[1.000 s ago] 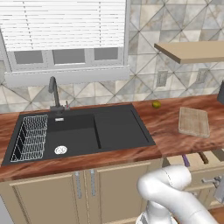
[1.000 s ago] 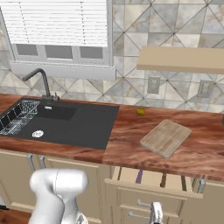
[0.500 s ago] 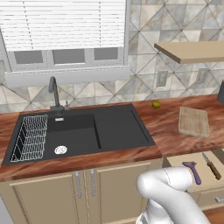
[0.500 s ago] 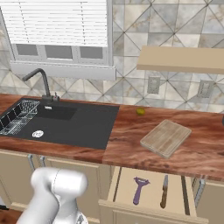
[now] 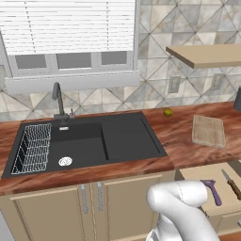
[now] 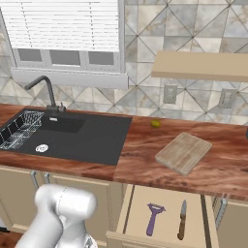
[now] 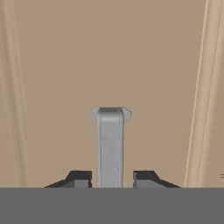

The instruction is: Open the drawer on the right and place the cutting tools on the cutting board.

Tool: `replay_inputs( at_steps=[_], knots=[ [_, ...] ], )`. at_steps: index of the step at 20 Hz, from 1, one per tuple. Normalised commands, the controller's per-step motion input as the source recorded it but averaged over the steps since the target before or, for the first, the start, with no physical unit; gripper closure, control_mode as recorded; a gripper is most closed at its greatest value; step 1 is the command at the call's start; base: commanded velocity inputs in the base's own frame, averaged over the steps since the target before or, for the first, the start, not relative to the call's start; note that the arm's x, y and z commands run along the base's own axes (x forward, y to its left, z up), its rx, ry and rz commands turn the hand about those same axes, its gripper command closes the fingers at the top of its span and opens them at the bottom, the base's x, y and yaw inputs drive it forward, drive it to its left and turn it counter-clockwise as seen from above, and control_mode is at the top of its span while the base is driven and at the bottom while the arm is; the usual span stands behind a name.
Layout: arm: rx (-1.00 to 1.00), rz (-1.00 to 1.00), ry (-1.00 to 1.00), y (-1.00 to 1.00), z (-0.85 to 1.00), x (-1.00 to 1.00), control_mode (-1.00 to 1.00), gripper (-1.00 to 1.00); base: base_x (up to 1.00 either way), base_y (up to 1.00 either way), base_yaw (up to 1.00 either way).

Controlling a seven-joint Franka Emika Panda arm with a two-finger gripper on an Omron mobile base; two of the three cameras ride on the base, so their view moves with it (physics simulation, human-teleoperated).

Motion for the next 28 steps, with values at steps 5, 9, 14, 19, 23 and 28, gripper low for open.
replay_inputs(
  at_steps=[5, 9, 14, 19, 23, 28],
  knots=[
    [0.03, 0.00, -0.12, 0.00, 0.41, -0.93, -1.00, -1.00, 0.00, 0.00, 0.00],
    [0.02, 0.00, -0.09, 0.00, 0.97, -0.59, -1.00, -1.00, 0.00, 0.00, 0.00],
    [0.00, 0.00, 0.00, 0.05, 1.00, -0.09, -1.00, -1.00, 0.00, 0.00, 0.00],
    [0.00, 0.01, 0.09, 0.17, 1.00, 0.02, -1.00, -1.00, 0.00, 0.00, 0.00],
    [0.00, 0.02, 0.28, 0.11, 1.00, 0.38, -1.00, -1.00, 0.00, 0.00, 0.00],
    [0.00, 0.03, 0.34, 0.01, 1.00, 0.53, -1.00, -1.00, 0.00, 0.00, 0.00]
  ],
)
